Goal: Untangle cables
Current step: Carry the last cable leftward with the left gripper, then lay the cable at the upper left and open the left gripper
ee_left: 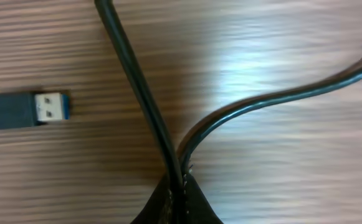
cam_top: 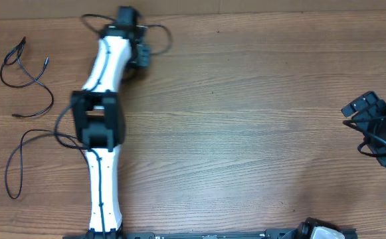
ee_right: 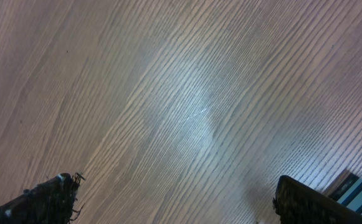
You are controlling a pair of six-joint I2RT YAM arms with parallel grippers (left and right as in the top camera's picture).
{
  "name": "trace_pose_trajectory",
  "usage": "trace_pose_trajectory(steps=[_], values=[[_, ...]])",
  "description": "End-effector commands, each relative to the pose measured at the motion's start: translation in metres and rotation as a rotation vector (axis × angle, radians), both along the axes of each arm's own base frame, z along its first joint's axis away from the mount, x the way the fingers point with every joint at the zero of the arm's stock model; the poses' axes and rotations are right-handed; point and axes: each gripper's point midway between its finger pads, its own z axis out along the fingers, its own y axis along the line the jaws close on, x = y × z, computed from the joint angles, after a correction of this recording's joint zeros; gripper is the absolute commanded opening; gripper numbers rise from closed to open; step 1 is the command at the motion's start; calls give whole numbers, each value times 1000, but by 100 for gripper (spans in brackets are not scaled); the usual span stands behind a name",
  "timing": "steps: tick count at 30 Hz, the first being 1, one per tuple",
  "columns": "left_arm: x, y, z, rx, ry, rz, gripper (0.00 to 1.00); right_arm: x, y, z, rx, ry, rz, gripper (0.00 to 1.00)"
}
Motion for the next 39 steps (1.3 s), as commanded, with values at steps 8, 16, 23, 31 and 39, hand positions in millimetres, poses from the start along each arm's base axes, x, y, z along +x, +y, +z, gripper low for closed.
trace_pose_trajectory(steps=[8, 16, 23, 31, 39], values=[[9, 98, 14, -20, -46, 254, 4, 5, -4, -1, -9, 12, -1, 100], [-7, 97, 11, -49, 22, 275, 4, 6, -5, -2, -7, 20, -1, 100], [-14, 110, 26, 3, 29, 303, 5, 6, -5, -2, -7, 20, -1, 100], [-2, 108, 120, -26, -138, 294, 100, 6, -5, -2, -7, 20, -1, 100], [-49, 98, 252, -58, -283, 300, 99, 6, -5, -2, -7, 20, -1, 100]])
